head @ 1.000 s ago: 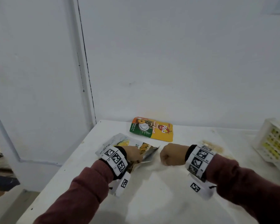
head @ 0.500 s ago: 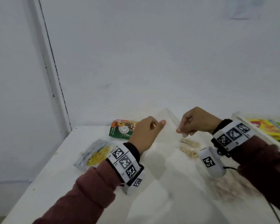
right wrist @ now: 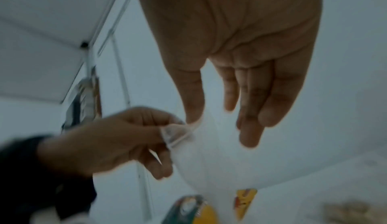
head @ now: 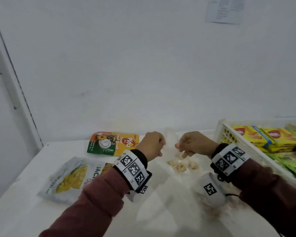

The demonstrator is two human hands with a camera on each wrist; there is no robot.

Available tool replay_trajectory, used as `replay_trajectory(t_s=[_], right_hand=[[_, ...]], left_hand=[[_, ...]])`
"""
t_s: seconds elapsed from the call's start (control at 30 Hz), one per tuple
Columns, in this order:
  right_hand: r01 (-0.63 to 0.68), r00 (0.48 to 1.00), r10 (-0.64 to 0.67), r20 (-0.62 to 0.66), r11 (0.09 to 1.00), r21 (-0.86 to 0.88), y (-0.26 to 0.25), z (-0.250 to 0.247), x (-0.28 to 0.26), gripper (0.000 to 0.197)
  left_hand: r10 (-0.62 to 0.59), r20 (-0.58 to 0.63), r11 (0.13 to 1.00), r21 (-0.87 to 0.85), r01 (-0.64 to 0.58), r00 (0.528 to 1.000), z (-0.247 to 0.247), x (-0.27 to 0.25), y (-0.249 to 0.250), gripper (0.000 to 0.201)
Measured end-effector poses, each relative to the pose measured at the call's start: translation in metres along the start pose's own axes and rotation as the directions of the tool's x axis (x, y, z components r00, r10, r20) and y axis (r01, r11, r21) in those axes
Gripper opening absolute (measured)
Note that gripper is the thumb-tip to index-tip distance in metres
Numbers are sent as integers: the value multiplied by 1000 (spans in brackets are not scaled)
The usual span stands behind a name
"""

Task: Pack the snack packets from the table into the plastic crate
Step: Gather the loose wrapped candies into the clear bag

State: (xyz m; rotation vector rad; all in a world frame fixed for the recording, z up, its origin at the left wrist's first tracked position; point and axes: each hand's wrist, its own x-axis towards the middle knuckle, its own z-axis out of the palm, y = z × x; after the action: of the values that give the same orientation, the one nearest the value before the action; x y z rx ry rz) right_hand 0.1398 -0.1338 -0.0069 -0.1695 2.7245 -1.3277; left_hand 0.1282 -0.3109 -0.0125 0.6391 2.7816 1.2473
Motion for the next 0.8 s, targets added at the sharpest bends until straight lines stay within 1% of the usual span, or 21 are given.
replay_trajectory(t_s=[0.03,0.07,0.1,0.13,0.17,0.2,0.27,0.33,0.37,0.4,0.43,0.47,0.5,0.57,0.6,0.63,0.67,0.7,0.73,0.77,0.8], right_hand=[[39,998,-43,-43,996,-84,2,-3,2,32],[100,991,-112,-76,984,-149,2,-4,5,47],[170,978,-189,-93,968,-187,1,-4,7,57],[239,959,-265,-103,948,-210,0,-3,9,59],[296,939,-326,-110,928,-227,0,-2,12,54],[325,925,-361,-116,912,-250,0,-2,15,45],[333,917,-373,-143,911,-242,2,-6,22,30],[328,914,-364,-180,923,-199,6,-11,30,32],[310,922,-339,-185,935,-171,9,-14,34,33],[279,939,-301,-167,950,-144,11,-17,37,32],[239,960,-254,-117,963,-124,13,-19,41,29],[195,979,-200,-44,975,-109,15,-21,45,25],[149,988,-145,43,985,-83,16,-23,48,20],[35,983,-44,181,998,50,18,-30,52,13],[-9,977,-16,213,993,117,21,-33,55,14],[-34,973,3,229,991,130,25,-35,59,16],[-39,968,28,248,998,40,28,-35,62,19],[-31,961,66,268,991,-134,32,-33,66,23],[-11,947,120,298,940,-341,36,-28,70,31],[21,928,176,330,856,-517,39,-20,74,39],[50,916,224,334,759,-649,44,-10,77,44]], left_hand=[[16,42,995,95,-20,999,2,3,4,23],[32,84,980,191,-48,996,5,5,8,23],[48,116,957,278,-79,992,9,8,13,23],[56,134,930,354,-101,989,12,11,17,25],[53,135,908,406,-104,989,14,14,21,27],[43,122,896,434,-92,992,16,18,24,29],[37,91,880,469,-75,995,18,25,24,34],[48,91,886,457,-84,995,21,27,21,45],[57,77,904,420,-85,995,23,26,20,48],[76,35,922,377,-83,997,24,24,19,46],[103,-28,931,356,-87,994,24,25,16,40],[125,-86,926,369,-85,988,23,26,13,36],[133,-114,903,424,-73,984,22,28,10,33],[98,-118,847,531,-20,988,18,34,-1,37],[66,-128,837,547,15,990,15,37,-6,39],[32,-142,840,541,51,989,13,38,-10,39],[10,-151,838,541,75,988,12,39,-13,38],[-1,-151,834,545,85,988,11,39,-14,36],[-4,-145,833,547,84,989,11,39,-16,34],[-6,-136,836,543,79,991,11,38,-17,32],[-6,-126,842,535,74,992,11,36,-16,32]])
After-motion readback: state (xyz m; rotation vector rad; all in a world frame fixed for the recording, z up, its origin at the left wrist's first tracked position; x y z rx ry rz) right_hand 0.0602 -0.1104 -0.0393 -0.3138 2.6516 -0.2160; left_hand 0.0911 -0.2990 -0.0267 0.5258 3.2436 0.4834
